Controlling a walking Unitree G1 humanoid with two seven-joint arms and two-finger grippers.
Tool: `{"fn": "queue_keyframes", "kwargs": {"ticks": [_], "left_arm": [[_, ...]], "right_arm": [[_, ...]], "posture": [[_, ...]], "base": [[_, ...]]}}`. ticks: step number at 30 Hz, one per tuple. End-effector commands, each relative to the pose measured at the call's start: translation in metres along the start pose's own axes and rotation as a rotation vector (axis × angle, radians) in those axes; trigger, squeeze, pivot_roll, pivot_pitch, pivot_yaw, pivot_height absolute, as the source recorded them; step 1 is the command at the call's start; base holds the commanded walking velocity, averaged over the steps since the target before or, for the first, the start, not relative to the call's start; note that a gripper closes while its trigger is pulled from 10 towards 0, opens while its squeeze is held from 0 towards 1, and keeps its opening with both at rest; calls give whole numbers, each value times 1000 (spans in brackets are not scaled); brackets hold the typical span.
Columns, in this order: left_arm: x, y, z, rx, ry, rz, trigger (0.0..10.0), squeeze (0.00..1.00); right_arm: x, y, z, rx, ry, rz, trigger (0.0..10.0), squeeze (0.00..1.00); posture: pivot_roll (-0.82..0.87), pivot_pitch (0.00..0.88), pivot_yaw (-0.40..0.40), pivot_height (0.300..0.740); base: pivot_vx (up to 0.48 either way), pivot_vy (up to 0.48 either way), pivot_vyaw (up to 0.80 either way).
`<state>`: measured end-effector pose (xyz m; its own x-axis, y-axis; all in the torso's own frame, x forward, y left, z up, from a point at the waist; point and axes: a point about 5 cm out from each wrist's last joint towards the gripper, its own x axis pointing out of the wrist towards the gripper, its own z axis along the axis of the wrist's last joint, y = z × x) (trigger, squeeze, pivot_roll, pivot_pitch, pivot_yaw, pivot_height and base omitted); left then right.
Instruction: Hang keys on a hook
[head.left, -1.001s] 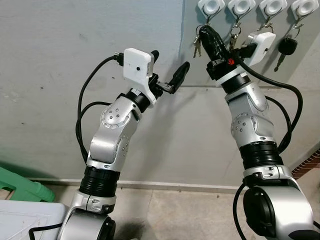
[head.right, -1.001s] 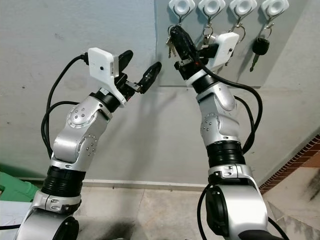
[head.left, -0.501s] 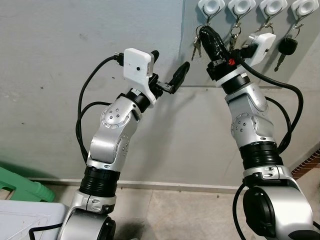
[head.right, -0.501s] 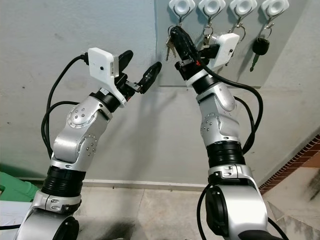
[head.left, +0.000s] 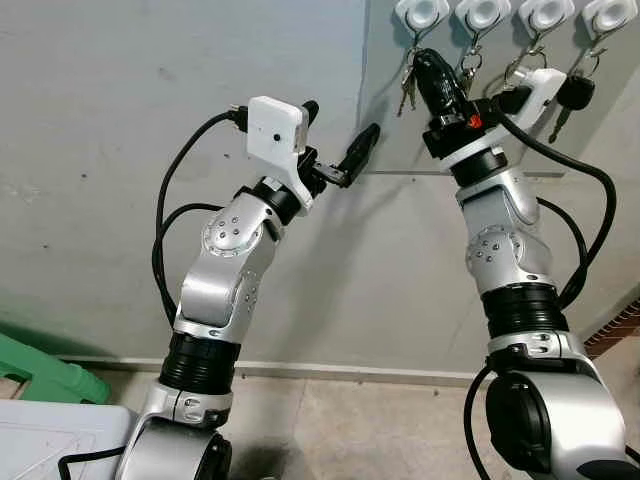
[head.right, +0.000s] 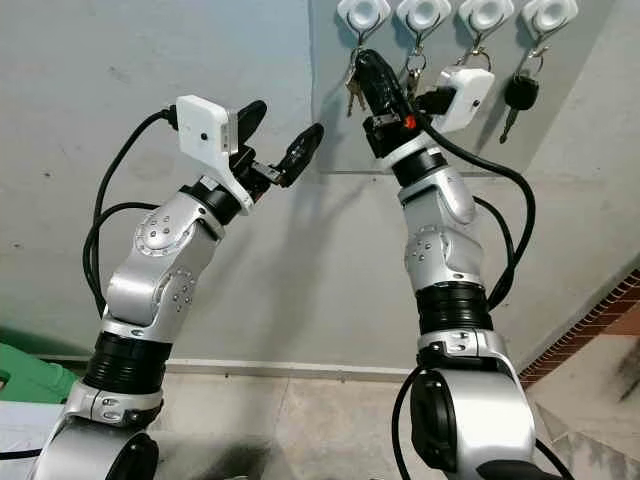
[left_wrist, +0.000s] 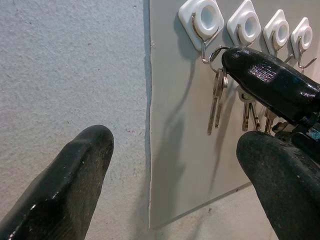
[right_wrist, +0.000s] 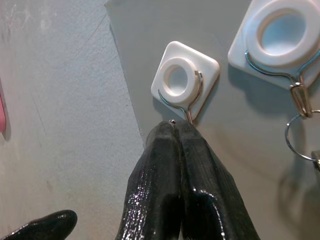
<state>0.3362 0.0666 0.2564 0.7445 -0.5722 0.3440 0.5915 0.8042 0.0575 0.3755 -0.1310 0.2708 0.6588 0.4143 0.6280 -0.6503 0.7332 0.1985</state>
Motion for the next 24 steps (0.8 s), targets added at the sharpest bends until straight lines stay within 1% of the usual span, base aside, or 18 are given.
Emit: {"fn": "queue_keyframes", "kwargs": {"ticks": [1,12,19,24], "left_arm": [[2,-1,8,10,-24,-10,10000,0],[3,-1,9,13,-27,-6,10000,0],[2,-1,9,14,-28,-4,10000,0],[2,0,10,15,-29,-1,10000,0]], "right_arm": [[11,6,11,6,-49,26,10000,0],[14,7,13,15,-58,33,10000,0],[15,6,14,47,-64,23,10000,0],[15,5,12,92,-63,10,10000,0]], "posture": [[16,81,20,740],[18,81,19,740],[19,84,18,740],[19,88,17,740]], "base": [[0,0,0],[0,0,0],[0,0,0],[0,0,0]]}}
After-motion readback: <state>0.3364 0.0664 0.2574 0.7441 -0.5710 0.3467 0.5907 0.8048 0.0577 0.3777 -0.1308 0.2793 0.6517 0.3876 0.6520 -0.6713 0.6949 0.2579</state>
